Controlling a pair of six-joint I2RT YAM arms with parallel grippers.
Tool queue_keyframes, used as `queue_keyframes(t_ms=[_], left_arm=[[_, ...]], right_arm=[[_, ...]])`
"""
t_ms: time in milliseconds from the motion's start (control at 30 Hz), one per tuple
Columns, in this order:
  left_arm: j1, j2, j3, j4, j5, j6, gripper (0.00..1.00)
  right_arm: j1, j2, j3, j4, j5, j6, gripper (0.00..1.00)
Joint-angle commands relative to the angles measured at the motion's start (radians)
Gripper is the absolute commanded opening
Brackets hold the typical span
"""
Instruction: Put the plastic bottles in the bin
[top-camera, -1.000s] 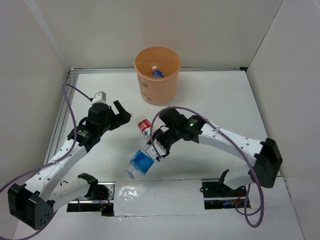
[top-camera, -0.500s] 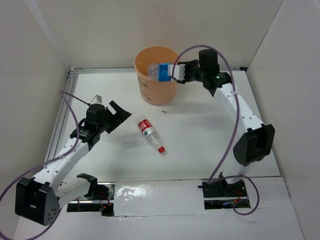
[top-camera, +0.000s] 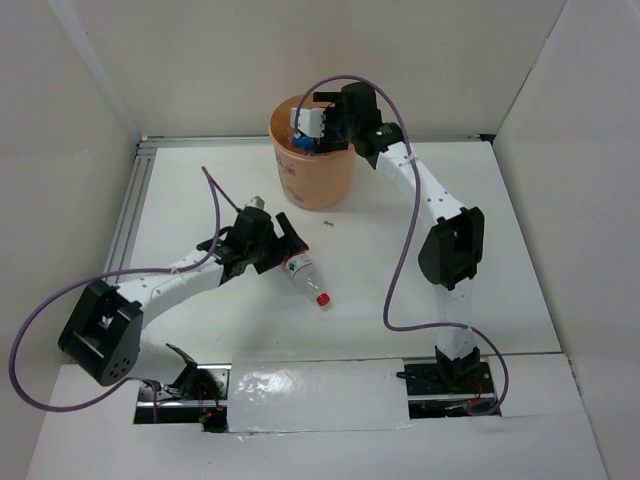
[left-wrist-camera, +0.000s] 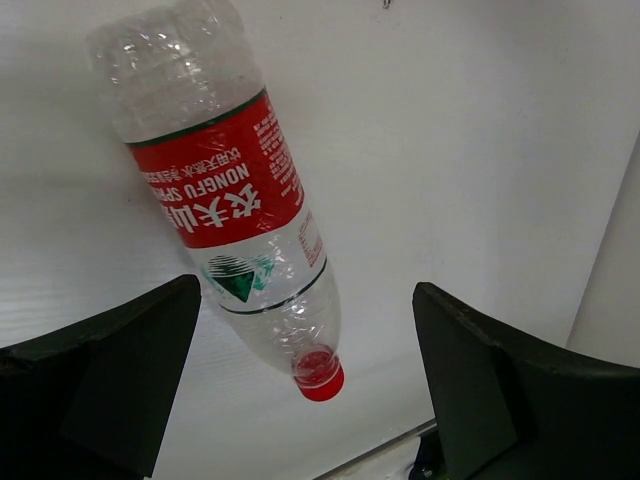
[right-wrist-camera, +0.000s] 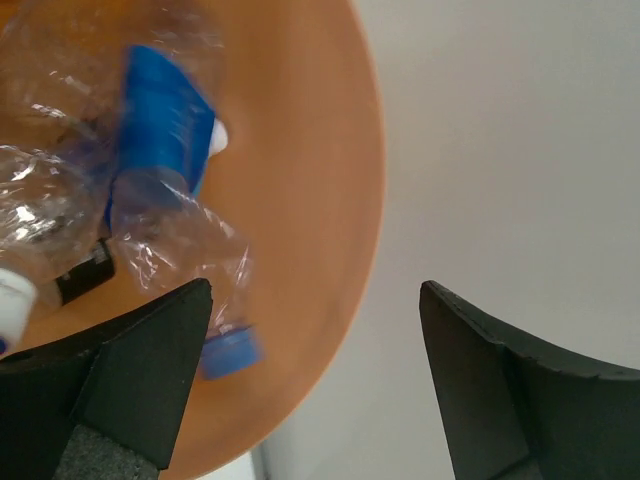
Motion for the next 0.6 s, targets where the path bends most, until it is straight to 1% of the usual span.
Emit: queue_keyframes(t_ms=[0,67,133,167,200,233,300,333,367,433,467,533,567], left_arm=[[-0.036,0.046,0.064,0.034,-0.065,-0.029,1.0],[-0.062,0.095,0.108,0.011,-0.098,-0.018,1.0],[-0.082,0.133,0.141,-0.033,-0.127,-0.009,1.0],[-0.097,0.155,0.154,-0.046,-0.146,0.002,1.0],[-0.107,0.217,0.186,-0.057,-0.16,0.011,1.0],[-0.12,0.218,0.187,-0.057,-0.16,0.011,1.0],[-0.134,0.27,0.235,-0.119,-0.192,0.02,1.0],[-0.151,0.325,0.254,-0.147,-0.192,0.029,1.0],[-0.16,0.35,0.275,-0.202,-0.218,0.042,1.0],[-0.186,0.408,0.326,-0.256,-0.238,0.054,1.0],[-0.186,0.423,0.338,-0.277,-0.249,0.066,0.98],[-0.196,0.449,0.358,-0.302,-0.249,0.066,0.97],[-0.205,0.463,0.359,-0.302,-0.258,0.066,0.9]], right_arm=[[-0.012,-0.084,-0.033,0.015,0.048,0.027,0.91],[-0.034,-0.153,-0.101,0.027,0.028,0.077,0.91],[-0.055,-0.213,-0.158,0.04,-0.035,0.137,0.91],[-0.067,-0.28,-0.22,0.04,-0.067,0.209,0.91],[-0.104,-0.346,-0.288,0.052,-0.14,0.281,0.91],[-0.104,-0.347,-0.288,0.052,-0.141,0.282,0.91],[-0.138,-0.444,-0.403,0.041,-0.197,0.363,0.91],[-0.149,-0.478,-0.447,0.041,-0.241,0.386,0.91],[-0.16,-0.538,-0.531,0.041,-0.262,0.397,0.91],[-0.181,-0.592,-0.616,0.052,-0.282,0.433,0.91],[-0.193,-0.633,-0.685,0.052,-0.3,0.456,0.91],[-0.233,-0.667,-0.748,0.041,-0.35,0.489,0.91],[-0.242,-0.699,-0.779,0.041,-0.36,0.489,0.91]])
